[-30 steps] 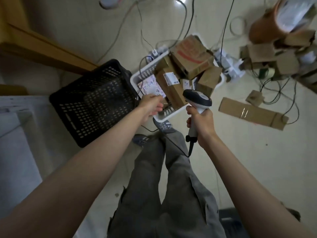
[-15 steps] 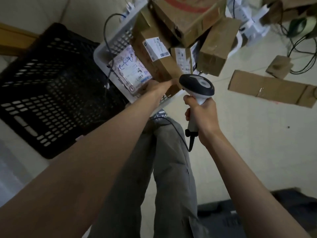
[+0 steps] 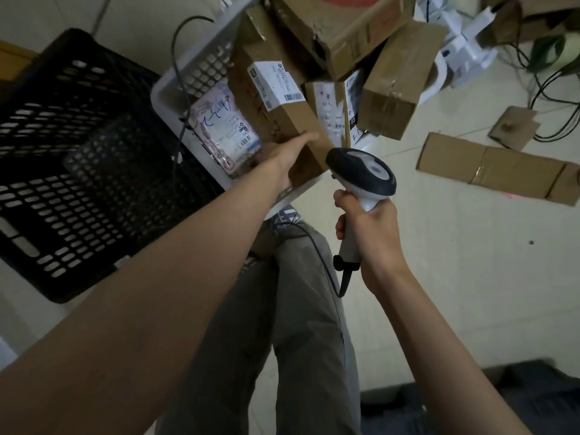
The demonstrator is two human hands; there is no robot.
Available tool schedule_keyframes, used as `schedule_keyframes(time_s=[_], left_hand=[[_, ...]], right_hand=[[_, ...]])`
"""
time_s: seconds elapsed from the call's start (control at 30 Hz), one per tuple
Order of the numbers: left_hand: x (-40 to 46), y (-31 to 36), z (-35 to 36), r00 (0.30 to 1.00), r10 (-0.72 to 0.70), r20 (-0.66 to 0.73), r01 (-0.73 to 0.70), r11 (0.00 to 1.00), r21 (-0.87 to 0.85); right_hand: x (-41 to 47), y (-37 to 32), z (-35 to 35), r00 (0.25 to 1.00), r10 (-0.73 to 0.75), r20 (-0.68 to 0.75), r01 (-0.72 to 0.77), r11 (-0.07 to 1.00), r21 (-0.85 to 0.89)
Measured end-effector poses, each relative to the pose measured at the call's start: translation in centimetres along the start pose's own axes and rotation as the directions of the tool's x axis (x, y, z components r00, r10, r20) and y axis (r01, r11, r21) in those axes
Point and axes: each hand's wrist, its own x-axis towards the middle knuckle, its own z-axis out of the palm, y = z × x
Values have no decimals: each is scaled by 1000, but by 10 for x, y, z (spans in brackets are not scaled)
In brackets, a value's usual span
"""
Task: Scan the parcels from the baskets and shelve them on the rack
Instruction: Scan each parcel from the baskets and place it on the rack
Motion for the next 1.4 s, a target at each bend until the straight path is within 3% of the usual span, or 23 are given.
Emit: schedule_keyframes(time_s=[0.4, 0.67, 0.93, 1.1, 1.4], left_hand=[[-142, -24, -91, 982, 184, -51, -190, 969, -159], [-290, -54, -196, 941, 307, -145, -338, 886, -316], [-416, -135, -303, 867, 376, -328, -497, 703, -508], [-486, -207, -379, 815, 391, -428, -579, 545, -606], [-588, -316, -466, 691, 377, -617, -716, 241, -655]], right_hand=[[-114, -65, -8, 983, -145, 109, 152, 986, -63], [-257, -150, 5, 882, -252, 399, 343, 923, -176], [-411, -183, 71, 647, -291, 704, 560, 809, -180], [-501, -173, 117, 469, -235, 851, 721, 659, -215], [-632, -160, 193, 62, -130, 990, 858, 513, 13]])
